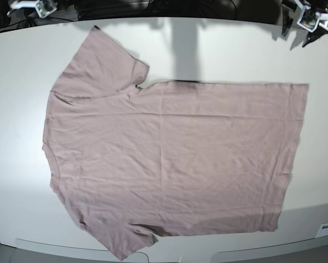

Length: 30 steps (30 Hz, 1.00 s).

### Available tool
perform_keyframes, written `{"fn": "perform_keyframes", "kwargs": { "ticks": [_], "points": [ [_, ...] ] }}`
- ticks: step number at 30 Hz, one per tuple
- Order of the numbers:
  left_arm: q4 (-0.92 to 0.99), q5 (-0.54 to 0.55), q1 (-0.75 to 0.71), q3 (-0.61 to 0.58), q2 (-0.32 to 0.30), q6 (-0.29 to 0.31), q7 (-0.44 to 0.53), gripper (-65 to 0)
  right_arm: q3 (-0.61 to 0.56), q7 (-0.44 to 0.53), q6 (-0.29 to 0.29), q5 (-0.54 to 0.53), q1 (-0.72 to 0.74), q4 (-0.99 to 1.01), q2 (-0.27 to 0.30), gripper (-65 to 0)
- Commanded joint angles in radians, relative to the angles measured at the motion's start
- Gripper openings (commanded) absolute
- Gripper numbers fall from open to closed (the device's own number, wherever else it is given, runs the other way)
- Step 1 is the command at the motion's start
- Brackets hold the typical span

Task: Fold the T-shirt properly
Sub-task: 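Move both grippers down toward the shirt's shoulder corners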

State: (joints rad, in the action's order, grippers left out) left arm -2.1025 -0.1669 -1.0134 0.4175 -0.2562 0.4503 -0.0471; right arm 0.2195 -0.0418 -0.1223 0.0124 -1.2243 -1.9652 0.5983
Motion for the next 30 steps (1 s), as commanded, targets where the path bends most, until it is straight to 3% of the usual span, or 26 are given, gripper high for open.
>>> {"fn": "perform_keyframes", "kwargs": {
  "ticks": [1, 5, 10, 14, 21, 30],
  "points": [
    [-0.015, 0.000, 0.008, 0.006, -0.032, 0.001, 0.017, -35.4, 0.023, 0.013, 0.002, 0.015, -0.016, -0.036, 0.012, -37.9],
    [-0.009, -0.113, 0.113, 0.006, -0.129, 0.124, 0.057, -35.4, 0.065, -0.020, 0.003, 0.068, -0.016, -0.089, 0.068, -37.9],
    [0.050, -0.314, 0.243, 0.004, -0.195, 0.162, 0.153, -35.4, 0.066, -0.039, 0.003, 0.066, -0.016, -0.110, 0.112, -37.9],
    [0.135, -0.335, 0.319, -0.002, -0.228, 0.229, 0.211, -35.4, 0.066, -0.038, 0.003, 0.066, -0.016, -0.110, 0.113, -37.9],
    [0.378, -0.497, 0.476, -0.226, -0.334, 0.224, 0.228, -35.4, 0.066, -0.039, 0.004, 0.066, -0.017, -0.121, 0.113, -37.9],
    [0.587, -0.514, 0.658, -0.330, -0.399, 0.224, 0.207, -35.4, 0.066, -0.075, 0.040, 0.067, -0.017, -0.137, 0.108, -37.9]
  ]
}}
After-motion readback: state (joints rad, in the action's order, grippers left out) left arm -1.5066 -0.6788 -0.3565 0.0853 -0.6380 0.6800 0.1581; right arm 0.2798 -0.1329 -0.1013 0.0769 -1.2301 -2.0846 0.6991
